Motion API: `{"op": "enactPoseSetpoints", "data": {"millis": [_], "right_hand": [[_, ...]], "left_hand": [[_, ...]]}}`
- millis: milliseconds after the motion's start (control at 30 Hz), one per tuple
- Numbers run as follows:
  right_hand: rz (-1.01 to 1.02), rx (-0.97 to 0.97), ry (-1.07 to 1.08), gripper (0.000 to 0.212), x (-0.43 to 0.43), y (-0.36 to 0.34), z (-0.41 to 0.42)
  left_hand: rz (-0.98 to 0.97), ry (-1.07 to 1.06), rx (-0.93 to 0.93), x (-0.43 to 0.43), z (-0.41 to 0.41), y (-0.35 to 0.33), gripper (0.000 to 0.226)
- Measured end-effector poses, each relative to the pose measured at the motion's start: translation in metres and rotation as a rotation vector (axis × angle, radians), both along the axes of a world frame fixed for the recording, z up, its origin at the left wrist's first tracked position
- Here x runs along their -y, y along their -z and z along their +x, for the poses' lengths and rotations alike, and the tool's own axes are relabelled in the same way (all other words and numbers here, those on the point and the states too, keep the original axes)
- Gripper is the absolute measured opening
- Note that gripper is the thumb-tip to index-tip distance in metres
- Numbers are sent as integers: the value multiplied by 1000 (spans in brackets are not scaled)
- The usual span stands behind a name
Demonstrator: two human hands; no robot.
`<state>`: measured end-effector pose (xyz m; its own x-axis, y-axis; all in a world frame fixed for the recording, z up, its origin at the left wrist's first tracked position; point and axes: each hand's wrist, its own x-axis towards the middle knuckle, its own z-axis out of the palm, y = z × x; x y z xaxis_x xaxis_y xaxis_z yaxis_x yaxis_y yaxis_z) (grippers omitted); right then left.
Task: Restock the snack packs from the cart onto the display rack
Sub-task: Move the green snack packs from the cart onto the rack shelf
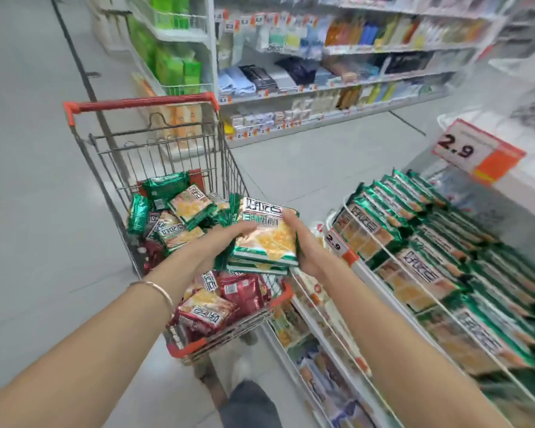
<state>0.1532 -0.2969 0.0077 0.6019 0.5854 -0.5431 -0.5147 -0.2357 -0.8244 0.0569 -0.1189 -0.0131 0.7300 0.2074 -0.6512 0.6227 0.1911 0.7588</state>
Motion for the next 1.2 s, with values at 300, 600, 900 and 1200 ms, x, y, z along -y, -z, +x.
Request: {"op": "enactPoseSetpoints", "data": {"millis": [300, 600, 900, 1200], "right_hand": [[-43, 142, 515, 28, 243, -65, -71], [-26, 219, 974, 33, 454, -84, -147], [-140, 283, 1237, 42, 631, -68, -170], [-299, 350, 1052, 134, 654, -12, -140]], "left_hand": [[-3, 504, 108, 220, 28, -62, 111], [66, 889, 264, 451, 2, -126, 134], [-149, 1084, 210, 640, 27, -108, 45], [186, 1065, 303, 650, 62, -70, 111]]}}
